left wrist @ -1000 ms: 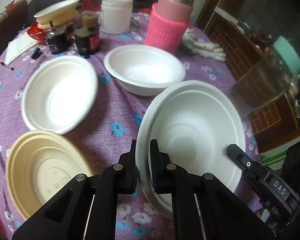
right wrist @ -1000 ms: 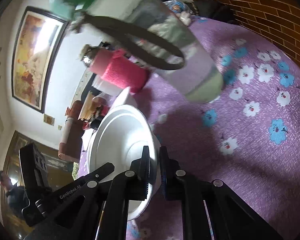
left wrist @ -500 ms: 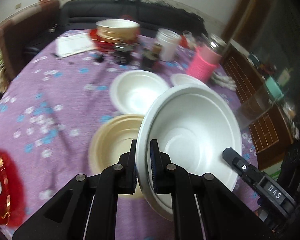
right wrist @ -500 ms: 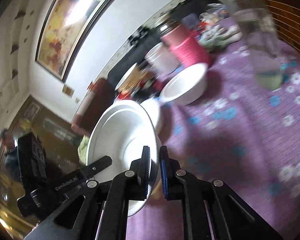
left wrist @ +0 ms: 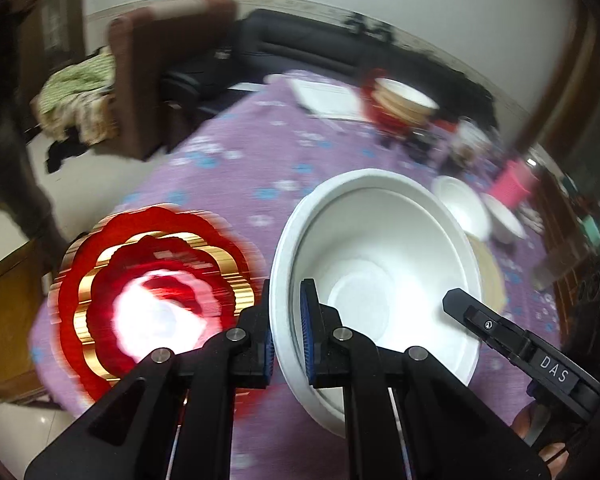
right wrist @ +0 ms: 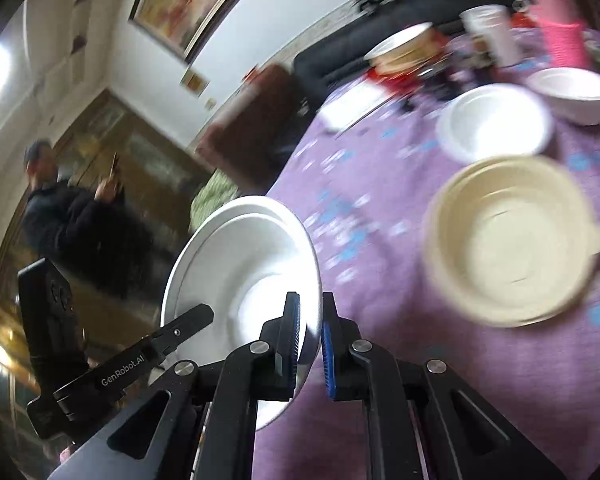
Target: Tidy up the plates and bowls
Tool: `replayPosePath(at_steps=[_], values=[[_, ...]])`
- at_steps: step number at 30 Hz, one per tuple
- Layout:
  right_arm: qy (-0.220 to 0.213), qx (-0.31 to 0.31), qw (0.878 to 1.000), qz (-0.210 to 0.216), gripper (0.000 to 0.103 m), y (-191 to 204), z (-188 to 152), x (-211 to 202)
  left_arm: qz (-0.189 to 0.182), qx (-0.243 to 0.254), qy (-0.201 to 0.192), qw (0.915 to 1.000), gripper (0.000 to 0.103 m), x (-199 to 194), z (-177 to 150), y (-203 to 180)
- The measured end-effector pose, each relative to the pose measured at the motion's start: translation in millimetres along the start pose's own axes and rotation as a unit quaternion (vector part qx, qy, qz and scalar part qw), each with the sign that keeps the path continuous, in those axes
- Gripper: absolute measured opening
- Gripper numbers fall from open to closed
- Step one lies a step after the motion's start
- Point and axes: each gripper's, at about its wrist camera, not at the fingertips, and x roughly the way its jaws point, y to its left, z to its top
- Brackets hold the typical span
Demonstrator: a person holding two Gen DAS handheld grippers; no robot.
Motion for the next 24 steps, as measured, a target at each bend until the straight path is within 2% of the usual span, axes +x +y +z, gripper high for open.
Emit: replayPosePath(at_steps=[4, 10, 16, 24], values=[[0.035, -0.028, 0.999, 0.006, 0.010, 39.8, -16.0, 42.4, 0.021, -0.037, -0.003, 0.9991, 0.009, 1.4, -4.4, 49.8], [0.071, -0.059, 0.996, 0.003, 0.010, 80.6, -38.0, 95.4, 0.058, -0.063, -0.007, 0.9963, 0.009, 14.6, -12.1, 93.9], [0.088, -0.077, 0.993, -0.012, 0.010, 95.0, -47.0, 126.9, 0.076, -0.064, -0.002, 0.9950, 0.009, 25.6, -13.8, 114.4], [0.092, -0.099, 0.990, -0.037, 0.013, 95.3, -56.4, 148.0, 0.109, -0.036, -0.009, 0.9933, 0.011, 36.1, -15.1, 112.9]])
